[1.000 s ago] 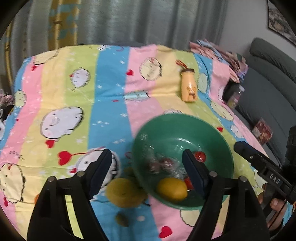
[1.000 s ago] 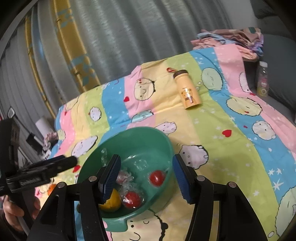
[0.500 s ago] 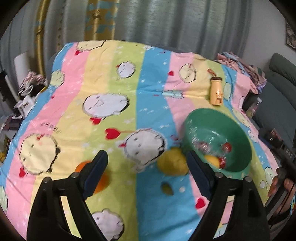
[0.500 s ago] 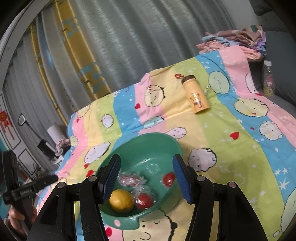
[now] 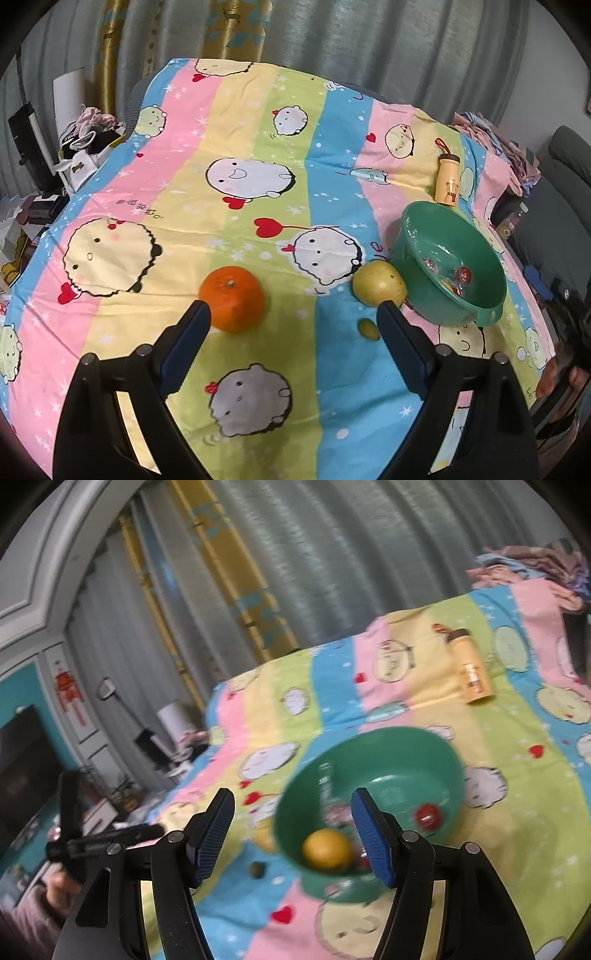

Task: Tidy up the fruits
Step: 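Withdraw both tools from the basin toward the orange on the quilt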

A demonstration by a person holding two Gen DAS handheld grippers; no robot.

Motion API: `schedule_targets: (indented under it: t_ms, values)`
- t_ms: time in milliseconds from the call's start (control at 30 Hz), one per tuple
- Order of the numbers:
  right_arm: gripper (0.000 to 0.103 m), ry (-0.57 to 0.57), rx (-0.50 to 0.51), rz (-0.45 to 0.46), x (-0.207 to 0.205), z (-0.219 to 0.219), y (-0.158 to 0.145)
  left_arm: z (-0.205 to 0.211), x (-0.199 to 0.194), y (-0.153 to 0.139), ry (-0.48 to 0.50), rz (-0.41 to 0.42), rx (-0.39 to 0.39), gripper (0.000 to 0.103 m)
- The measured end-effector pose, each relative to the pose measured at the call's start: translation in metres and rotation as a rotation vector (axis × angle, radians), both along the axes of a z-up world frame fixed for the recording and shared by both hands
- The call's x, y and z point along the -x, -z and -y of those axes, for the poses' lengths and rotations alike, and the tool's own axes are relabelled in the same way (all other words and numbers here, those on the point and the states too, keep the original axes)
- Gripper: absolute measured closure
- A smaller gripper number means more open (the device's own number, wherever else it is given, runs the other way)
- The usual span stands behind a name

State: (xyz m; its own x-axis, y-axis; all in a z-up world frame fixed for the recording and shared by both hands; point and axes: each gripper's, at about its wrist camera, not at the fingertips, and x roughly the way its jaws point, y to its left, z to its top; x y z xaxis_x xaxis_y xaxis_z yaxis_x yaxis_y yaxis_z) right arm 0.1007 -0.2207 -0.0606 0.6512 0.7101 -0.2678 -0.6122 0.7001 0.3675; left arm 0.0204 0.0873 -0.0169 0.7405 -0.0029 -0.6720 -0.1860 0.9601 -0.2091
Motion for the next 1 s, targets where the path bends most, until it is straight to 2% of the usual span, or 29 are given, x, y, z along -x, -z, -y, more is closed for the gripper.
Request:
schedule_targets:
  t_ms: [100, 267, 600, 833, 1000]
  values:
    - [0.035, -0.037, 0.026, 0.010, 0.015, -0.011, 0.007, -0.006, 0.007, 0.001, -0.002, 0.003, 0.014, 0.011]
    - [0.035, -0.089, 0.114, -0.036, 0.029, -0.029, 0.022, -0.014, 0.019, 0.005, -0.013, 0.005, 0.048, 0.011]
    - [0.035, -0.086, 0.213, -0.092, 0.038, -0.050, 0.034, -0.024, 0.035, 0.024, -0.020, -0.023, 0.082, 0.011]
    - [0.035, -0.132, 0.246, -0.110, 0.042, -0.074, 0.038, -0.029, 0.032, 0.032, -0.007, -0.020, 0.112, 0.011]
    - [0.035, -0.198, 0.298, -0.108, 0.040, -0.113, 0.043, -0.040, 0.020, 0.039, -0.024, -0.015, 0.148, 0.011]
